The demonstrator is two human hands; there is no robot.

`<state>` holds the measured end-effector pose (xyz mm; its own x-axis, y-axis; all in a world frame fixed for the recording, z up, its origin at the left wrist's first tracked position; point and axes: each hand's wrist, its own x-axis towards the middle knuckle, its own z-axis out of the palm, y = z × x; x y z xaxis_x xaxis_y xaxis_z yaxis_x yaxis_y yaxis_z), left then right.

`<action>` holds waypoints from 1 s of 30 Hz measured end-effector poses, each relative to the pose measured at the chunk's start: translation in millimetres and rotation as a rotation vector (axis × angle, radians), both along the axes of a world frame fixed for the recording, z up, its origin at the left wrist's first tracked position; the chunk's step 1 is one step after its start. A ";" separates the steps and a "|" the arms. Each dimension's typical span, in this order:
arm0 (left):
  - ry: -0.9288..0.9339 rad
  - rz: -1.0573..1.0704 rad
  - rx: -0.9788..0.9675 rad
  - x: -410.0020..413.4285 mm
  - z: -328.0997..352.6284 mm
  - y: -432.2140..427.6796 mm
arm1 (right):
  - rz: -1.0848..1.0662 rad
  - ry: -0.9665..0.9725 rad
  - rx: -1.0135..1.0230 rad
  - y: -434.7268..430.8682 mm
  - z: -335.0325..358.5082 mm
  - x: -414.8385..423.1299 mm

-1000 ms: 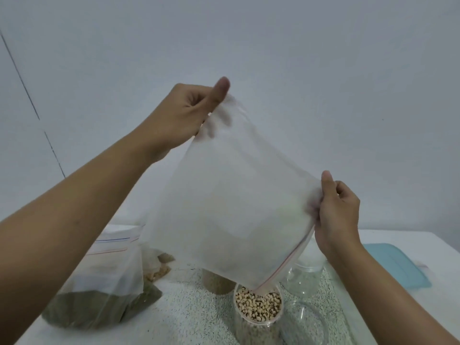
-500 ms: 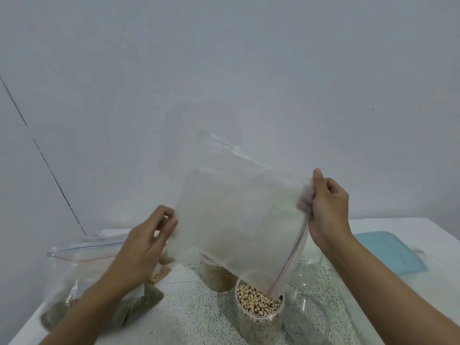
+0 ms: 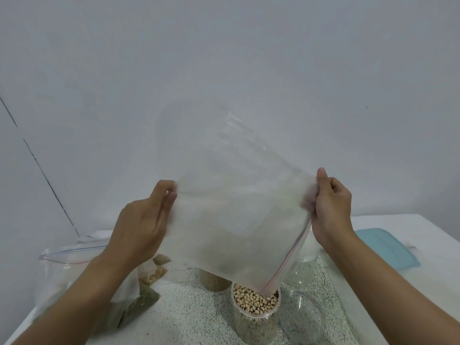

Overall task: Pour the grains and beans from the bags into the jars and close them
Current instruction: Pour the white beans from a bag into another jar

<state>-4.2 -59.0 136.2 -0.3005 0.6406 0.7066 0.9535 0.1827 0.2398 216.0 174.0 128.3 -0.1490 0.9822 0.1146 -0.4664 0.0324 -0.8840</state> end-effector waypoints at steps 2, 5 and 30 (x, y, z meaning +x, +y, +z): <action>0.058 0.012 -0.040 -2.8 8.5 0.5 | -0.005 -0.001 -0.012 2.6 -1.4 -0.2; 0.103 0.013 -0.109 -5.2 20.3 0.6 | -0.013 -0.010 -0.025 8.1 -5.4 -0.7; 0.125 -0.287 -0.240 19.8 99.9 12.1 | -0.084 -0.183 -0.085 30.6 -23.1 -22.9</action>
<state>15.6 -47.0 236.1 -0.0064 0.8373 0.5467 0.9931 -0.0587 0.1015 193.1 204.7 105.3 -0.0774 0.9970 0.0093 -0.2970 -0.0142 -0.9548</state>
